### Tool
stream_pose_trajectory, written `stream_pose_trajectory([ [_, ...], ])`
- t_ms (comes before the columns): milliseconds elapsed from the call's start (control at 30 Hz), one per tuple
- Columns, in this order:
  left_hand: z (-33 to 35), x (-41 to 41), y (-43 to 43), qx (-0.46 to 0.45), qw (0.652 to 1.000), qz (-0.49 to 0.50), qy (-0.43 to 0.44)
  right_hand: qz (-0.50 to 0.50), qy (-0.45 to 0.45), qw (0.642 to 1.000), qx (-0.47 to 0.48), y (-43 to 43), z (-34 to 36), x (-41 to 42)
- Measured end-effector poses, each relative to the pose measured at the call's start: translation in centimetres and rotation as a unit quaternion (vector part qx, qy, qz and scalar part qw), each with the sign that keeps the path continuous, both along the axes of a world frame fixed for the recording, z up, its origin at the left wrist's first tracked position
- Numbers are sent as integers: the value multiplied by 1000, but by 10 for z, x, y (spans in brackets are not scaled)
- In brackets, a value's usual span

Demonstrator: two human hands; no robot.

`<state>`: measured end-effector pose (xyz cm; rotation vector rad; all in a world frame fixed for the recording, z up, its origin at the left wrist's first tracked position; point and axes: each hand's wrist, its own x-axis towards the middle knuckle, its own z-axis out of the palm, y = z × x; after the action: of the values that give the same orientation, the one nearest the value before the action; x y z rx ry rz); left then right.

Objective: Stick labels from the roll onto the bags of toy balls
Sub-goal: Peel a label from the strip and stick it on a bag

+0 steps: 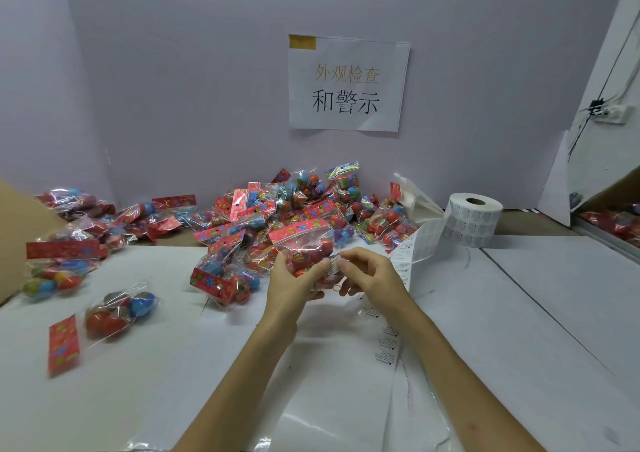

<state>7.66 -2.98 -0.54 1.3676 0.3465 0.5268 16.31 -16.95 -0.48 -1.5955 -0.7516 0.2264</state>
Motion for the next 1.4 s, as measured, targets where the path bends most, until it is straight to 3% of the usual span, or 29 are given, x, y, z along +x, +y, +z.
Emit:
stream_pose_trajectory([
  [500,-4,2,4,-14,1000,11,1,23,27,999,-19,1,1,0],
  [1133,-5,4,2,35,999,9,9,10,-27,999,-39,0,-1,0],
  [1400,-3,2,1,22,1000,7,14,13,2,1000,-13,0,-2,2],
])
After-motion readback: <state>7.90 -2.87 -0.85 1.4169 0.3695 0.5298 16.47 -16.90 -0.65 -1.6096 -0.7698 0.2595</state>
